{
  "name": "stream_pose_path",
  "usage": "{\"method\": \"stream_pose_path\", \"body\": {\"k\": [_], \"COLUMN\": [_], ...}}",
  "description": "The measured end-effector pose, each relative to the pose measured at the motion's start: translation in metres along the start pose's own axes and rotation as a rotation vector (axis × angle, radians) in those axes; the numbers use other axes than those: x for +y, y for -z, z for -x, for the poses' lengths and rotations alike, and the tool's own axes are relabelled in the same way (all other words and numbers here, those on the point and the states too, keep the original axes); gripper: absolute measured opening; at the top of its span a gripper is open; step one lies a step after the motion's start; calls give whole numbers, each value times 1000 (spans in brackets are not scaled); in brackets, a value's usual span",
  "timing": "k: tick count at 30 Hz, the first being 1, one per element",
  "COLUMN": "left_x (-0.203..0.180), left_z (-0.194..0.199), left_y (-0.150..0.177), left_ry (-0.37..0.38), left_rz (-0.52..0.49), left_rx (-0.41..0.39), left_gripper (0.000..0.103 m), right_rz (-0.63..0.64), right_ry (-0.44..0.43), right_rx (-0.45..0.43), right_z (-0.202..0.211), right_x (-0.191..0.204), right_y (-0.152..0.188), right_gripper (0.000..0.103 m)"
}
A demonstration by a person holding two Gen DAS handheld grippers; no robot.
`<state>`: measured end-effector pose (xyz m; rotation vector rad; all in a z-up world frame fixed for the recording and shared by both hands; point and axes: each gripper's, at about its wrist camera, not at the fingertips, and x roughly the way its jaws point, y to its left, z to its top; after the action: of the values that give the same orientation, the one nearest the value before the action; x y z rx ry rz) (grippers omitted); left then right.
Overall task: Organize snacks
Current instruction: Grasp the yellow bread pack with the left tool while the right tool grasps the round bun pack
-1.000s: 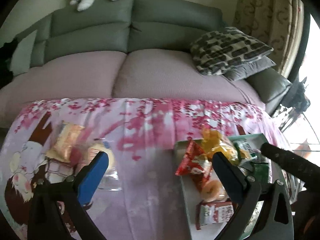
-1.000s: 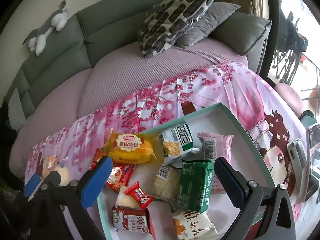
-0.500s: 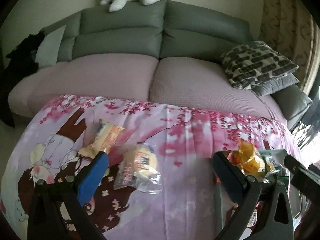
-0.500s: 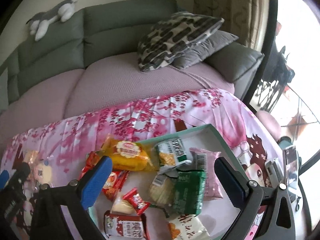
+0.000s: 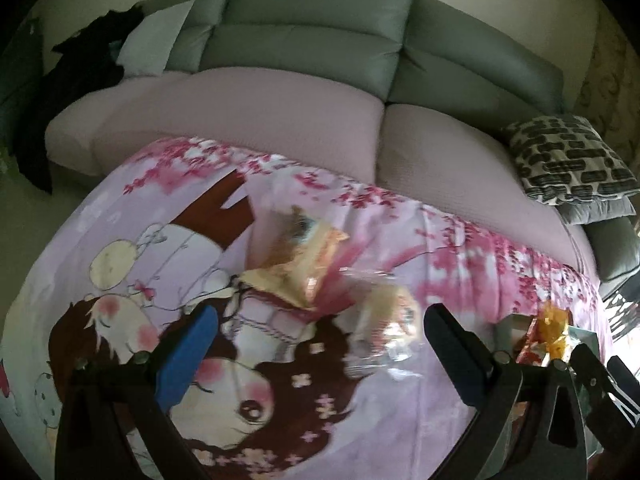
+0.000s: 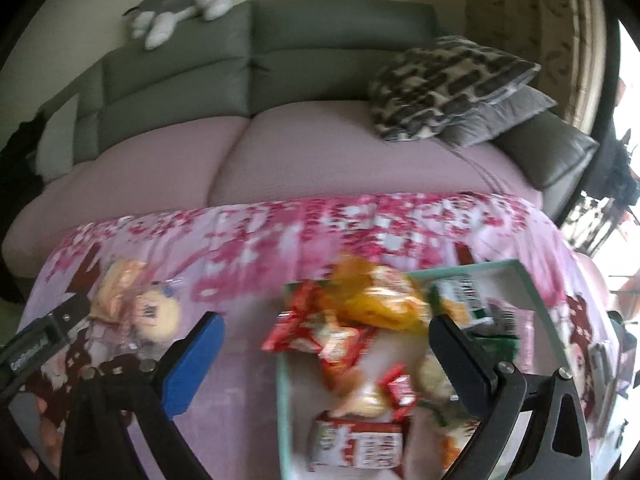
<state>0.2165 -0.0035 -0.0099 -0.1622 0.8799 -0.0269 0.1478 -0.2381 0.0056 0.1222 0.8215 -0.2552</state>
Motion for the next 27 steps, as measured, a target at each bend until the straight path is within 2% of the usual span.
{"method": "stream_pose_path", "body": {"k": [6, 9, 15, 18, 23, 27], "left_x": [33, 49, 65, 65, 48, 35], "left_z": [-6, -13, -26, -34, -53, -70], "left_y": [5, 2, -20, -35, -49, -53], "left_ry": [3, 41, 77, 110, 188, 186], "left_rz": [-35, -21, -39, -59, -161, -214], "left_rx": [24, 50, 68, 82, 131, 163], "left_gripper": [102, 93, 92, 92, 92, 92], "right_rz": [44, 74, 114, 120, 126, 133], "right_ry": [-129, -164, -232, -254, -272, -273], "right_rx": [23, 42, 99, 123, 173, 197], "right_z": [-7, -15, -37, -51, -76, -92], "right_x": [35, 53, 84, 97, 112, 121], "right_y": [3, 6, 8, 6, 5, 6], "right_gripper": [103, 103, 103, 103, 103, 103]}}
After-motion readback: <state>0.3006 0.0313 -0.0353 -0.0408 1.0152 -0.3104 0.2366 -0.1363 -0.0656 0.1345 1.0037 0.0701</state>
